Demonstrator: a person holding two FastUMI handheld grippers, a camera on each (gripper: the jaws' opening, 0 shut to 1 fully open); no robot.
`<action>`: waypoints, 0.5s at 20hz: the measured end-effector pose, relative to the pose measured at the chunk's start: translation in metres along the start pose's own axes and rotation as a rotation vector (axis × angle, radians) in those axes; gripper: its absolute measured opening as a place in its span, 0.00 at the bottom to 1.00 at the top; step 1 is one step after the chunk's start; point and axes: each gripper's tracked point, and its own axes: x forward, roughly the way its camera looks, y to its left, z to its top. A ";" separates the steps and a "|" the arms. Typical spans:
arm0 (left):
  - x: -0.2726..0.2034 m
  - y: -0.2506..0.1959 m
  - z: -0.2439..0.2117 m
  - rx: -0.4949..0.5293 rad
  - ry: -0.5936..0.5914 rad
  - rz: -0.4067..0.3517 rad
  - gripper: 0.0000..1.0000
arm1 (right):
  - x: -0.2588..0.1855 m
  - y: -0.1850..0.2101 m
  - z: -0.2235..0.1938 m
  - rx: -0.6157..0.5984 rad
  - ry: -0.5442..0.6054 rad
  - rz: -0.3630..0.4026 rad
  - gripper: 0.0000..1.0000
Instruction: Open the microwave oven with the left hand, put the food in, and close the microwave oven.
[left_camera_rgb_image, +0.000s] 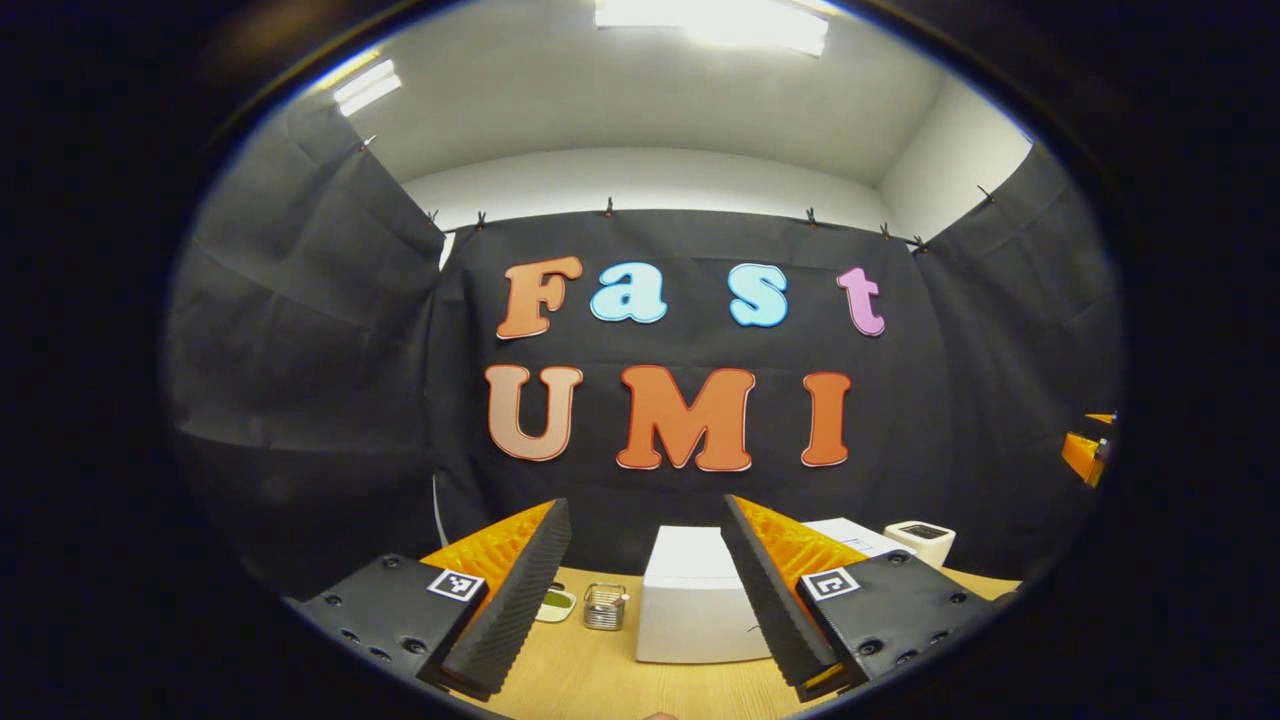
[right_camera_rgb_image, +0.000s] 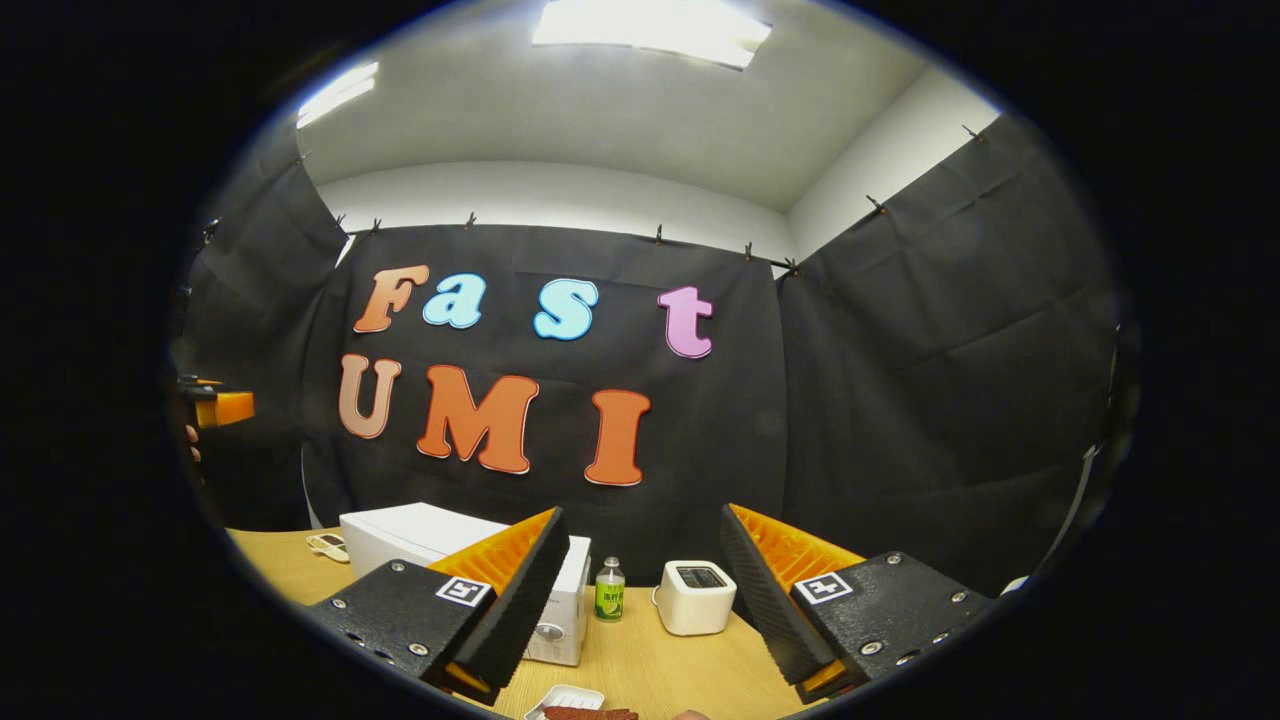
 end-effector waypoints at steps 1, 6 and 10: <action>0.001 -0.012 -0.006 0.006 0.006 -0.020 0.97 | -0.001 -0.002 -0.003 0.003 0.004 0.001 0.94; 0.010 -0.080 -0.048 0.002 0.053 -0.115 0.97 | -0.007 -0.017 -0.010 -0.009 0.008 -0.014 0.94; 0.012 -0.139 -0.086 -0.022 0.085 -0.209 0.97 | -0.013 -0.028 -0.018 -0.005 0.011 -0.024 0.94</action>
